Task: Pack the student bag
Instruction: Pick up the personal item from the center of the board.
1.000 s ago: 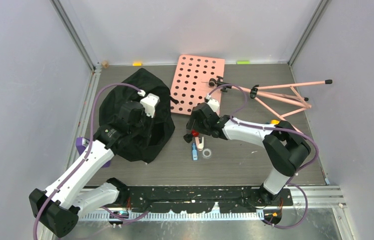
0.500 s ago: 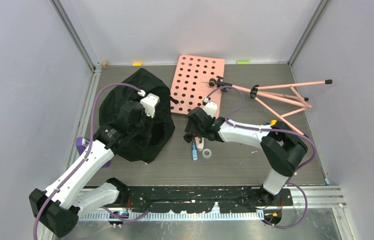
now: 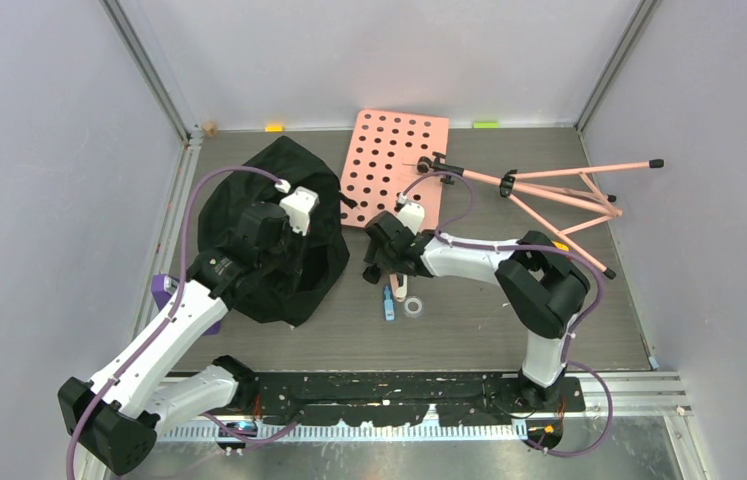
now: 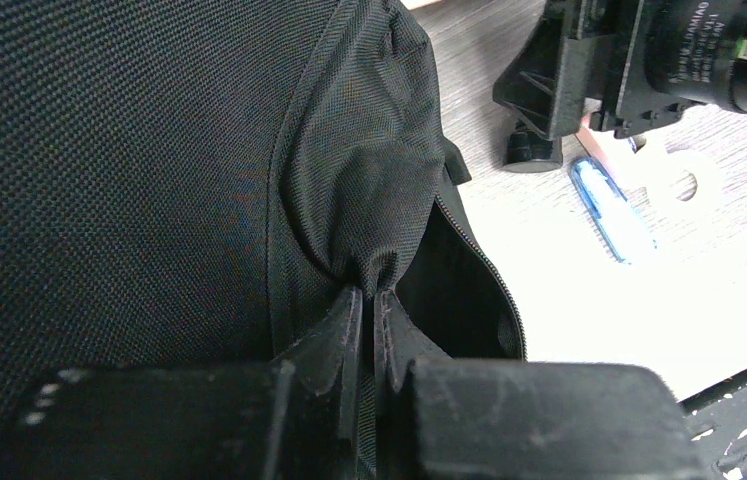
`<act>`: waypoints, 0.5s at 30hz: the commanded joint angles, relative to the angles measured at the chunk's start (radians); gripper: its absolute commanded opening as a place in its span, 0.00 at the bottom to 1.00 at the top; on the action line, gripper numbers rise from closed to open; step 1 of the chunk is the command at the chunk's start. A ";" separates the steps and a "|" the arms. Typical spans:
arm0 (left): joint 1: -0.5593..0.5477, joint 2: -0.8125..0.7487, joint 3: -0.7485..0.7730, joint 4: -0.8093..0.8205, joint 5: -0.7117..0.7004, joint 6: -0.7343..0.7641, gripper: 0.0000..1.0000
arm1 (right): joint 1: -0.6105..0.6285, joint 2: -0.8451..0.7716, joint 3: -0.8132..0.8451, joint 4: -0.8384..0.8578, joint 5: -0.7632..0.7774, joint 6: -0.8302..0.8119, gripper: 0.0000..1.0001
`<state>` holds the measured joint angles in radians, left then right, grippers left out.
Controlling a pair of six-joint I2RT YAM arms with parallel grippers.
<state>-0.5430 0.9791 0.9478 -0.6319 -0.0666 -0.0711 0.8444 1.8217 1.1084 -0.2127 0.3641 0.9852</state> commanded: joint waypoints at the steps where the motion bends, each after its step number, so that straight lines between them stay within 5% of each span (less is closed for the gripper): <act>1: 0.002 -0.029 -0.001 0.024 0.007 0.004 0.00 | 0.004 0.044 0.071 0.016 0.015 -0.019 0.59; 11: 0.002 -0.034 -0.001 0.023 -0.007 0.007 0.00 | 0.004 0.081 0.086 0.047 0.023 -0.051 0.49; 15: 0.002 -0.038 -0.003 0.023 -0.012 0.008 0.00 | 0.004 0.084 0.080 0.071 0.019 -0.060 0.35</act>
<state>-0.5430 0.9730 0.9470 -0.6323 -0.0673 -0.0708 0.8444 1.8965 1.1652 -0.1772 0.3649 0.9447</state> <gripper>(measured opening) 0.048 0.427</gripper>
